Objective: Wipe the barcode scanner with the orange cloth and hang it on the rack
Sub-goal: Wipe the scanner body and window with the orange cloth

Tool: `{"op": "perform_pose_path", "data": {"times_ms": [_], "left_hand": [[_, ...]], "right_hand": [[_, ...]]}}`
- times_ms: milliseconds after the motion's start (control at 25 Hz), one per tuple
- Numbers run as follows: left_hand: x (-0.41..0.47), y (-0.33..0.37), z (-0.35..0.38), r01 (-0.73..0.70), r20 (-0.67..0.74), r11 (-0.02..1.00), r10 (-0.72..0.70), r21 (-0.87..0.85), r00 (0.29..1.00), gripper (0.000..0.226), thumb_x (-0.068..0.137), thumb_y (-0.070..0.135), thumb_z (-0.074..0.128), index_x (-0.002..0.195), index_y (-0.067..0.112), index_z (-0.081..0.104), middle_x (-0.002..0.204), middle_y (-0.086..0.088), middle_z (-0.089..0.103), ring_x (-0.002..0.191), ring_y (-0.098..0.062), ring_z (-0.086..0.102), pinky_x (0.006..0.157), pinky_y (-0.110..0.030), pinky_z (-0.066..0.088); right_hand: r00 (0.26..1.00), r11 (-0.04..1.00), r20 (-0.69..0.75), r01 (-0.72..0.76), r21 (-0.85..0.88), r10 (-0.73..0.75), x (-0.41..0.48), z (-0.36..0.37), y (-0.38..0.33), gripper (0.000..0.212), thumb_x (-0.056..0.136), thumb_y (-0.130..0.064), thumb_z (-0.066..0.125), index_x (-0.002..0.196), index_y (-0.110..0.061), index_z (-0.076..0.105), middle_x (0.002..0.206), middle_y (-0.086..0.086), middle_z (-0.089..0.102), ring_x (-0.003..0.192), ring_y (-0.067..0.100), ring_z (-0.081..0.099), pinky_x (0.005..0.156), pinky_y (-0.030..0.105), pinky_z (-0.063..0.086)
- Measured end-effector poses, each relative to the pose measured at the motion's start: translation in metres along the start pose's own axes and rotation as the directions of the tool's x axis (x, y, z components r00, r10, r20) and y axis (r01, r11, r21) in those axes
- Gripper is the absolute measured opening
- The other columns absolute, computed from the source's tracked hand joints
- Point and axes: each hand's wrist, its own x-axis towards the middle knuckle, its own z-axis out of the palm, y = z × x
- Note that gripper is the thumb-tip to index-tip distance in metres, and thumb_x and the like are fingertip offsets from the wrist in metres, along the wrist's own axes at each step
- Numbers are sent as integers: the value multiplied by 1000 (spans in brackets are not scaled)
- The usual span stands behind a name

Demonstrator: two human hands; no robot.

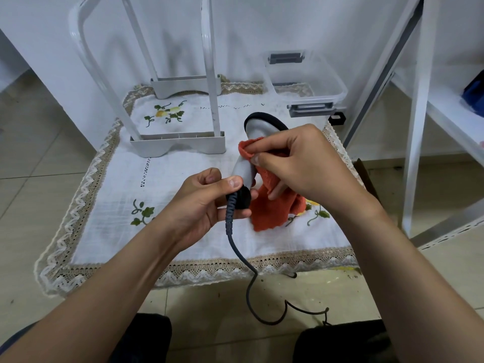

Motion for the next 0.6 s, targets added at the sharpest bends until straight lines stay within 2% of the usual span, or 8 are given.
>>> {"op": "perform_pose_path", "data": {"times_ms": [80,160,280,320,400,520,600], "left_hand": [[-1,1,0,-5,-2,1000,5,-6,1000,48,82,10,75,70,20,30,82,-23,73,92,-35,77,59,-35,61],[-1,3,1,-13,0,1000,13,-24,1000,47,76,13,77,71,20,31,84,-22,74,91,-34,77,59,-35,61],[-2,5,3,-17,-19,999,17,-35,1000,46,75,13,75,72,21,30,76,-16,74,87,-31,78,57,-34,61],[-3,5,5,-19,-21,999,18,-34,1000,44,76,13,72,73,21,29,73,-14,74,86,-30,78,57,-34,61],[-3,6,6,-21,-16,999,21,-34,1000,43,77,14,69,73,22,27,71,-12,73,85,-29,79,57,-33,61],[-3,7,4,-30,-19,999,29,-25,999,43,77,14,70,72,22,28,71,-12,72,85,-30,78,56,-32,61],[-2,7,4,-28,-18,999,27,-28,999,47,75,15,74,71,22,28,71,-12,72,86,-30,78,56,-32,61]], "right_hand": [[1000,1000,-16,3,19,-3,-1,-2,-1,24,95,-11,71,97,-32,82,81,-8,80,44,23,71,42,29,56],[997,999,-75,14,30,-12,2,-5,1,22,95,-11,72,99,-30,82,84,-13,79,45,20,72,43,25,54],[995,999,-87,48,1,-48,5,-1,5,20,93,-13,74,103,-27,83,89,-14,80,55,1,72,50,11,48],[995,998,-85,57,-17,-58,6,2,6,20,93,-13,74,104,-27,83,91,-13,80,58,-3,72,52,11,49],[997,999,-56,48,-3,-49,3,3,4,20,94,-10,73,102,-26,83,90,-10,81,54,3,72,49,12,50],[996,996,89,-3,92,-5,-2,1,-2,26,95,-4,69,96,-28,80,86,0,81,42,20,70,39,22,52],[998,996,59,0,85,-5,0,2,0,25,95,-5,70,95,-28,81,83,-3,81,43,17,70,42,24,53]]}}
